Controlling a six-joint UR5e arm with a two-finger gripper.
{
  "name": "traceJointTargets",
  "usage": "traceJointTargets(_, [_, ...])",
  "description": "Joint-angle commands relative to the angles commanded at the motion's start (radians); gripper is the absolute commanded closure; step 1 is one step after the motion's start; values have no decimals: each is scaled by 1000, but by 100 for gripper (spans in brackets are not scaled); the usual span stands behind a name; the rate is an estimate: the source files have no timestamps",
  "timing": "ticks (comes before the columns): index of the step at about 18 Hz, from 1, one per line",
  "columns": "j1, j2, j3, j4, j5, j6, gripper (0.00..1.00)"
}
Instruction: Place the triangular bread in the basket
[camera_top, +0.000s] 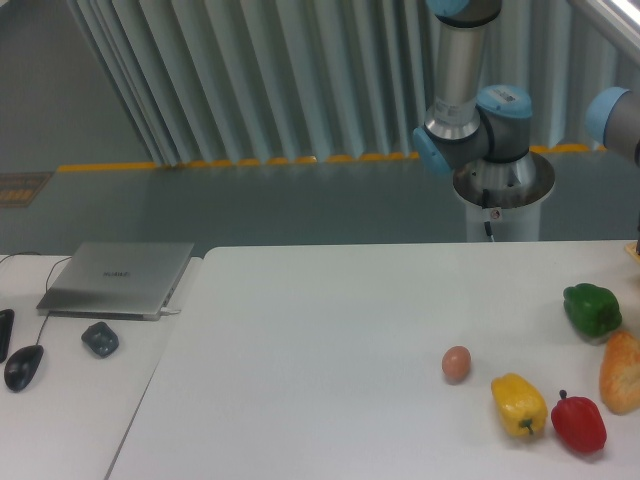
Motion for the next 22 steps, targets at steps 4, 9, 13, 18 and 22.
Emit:
traceJointTargets(4, [-12, 0, -3, -3, 0, -2, 0])
traceJointTargets(9, [-74, -6, 18, 8, -2, -382, 0])
traceJointTargets(13, [-109, -18, 29, 38, -17, -638, 0])
traceJointTargets(18, [-106, -26, 17, 48, -112, -831, 0])
traceJointTargets(22, [-103, -35, -6, 81, -110, -857, 0])
